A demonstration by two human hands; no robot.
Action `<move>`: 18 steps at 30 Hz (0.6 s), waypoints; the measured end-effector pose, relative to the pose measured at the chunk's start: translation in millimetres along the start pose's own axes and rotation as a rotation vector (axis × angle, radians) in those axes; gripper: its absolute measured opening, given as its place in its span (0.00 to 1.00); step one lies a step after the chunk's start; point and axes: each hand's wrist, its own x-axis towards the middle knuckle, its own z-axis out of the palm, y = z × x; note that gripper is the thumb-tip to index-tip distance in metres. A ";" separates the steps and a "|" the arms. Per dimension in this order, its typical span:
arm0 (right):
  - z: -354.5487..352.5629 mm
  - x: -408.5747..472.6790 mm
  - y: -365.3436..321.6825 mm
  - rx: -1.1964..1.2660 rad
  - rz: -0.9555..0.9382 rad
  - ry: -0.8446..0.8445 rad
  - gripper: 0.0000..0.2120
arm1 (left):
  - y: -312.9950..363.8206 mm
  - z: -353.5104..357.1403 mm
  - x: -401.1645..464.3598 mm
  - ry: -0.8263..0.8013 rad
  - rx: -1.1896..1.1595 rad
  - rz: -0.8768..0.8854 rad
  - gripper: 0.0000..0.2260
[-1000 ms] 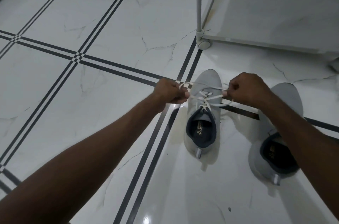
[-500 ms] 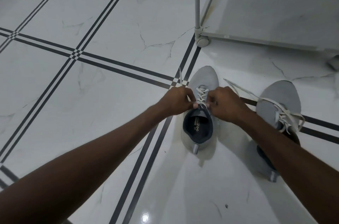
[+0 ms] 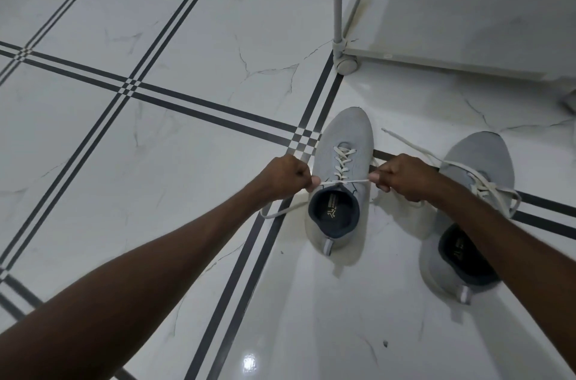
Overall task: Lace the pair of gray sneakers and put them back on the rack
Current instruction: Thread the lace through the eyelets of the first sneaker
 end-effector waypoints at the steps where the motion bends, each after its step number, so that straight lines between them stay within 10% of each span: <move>1: 2.3 1.8 2.0 -0.052 -0.007 0.016 0.21 | -2.3 2.9 -1.8 -0.009 -0.045 -0.022 0.12; 8: -3.4 2.5 4.2 -0.123 -0.030 0.040 0.23 | -20.5 -5.3 -5.4 -0.113 -0.228 -0.066 0.13; 18: -17.0 -2.9 -35.5 0.852 0.033 -0.037 0.13 | -9.9 -50.0 2.1 -0.315 -1.001 -0.011 0.11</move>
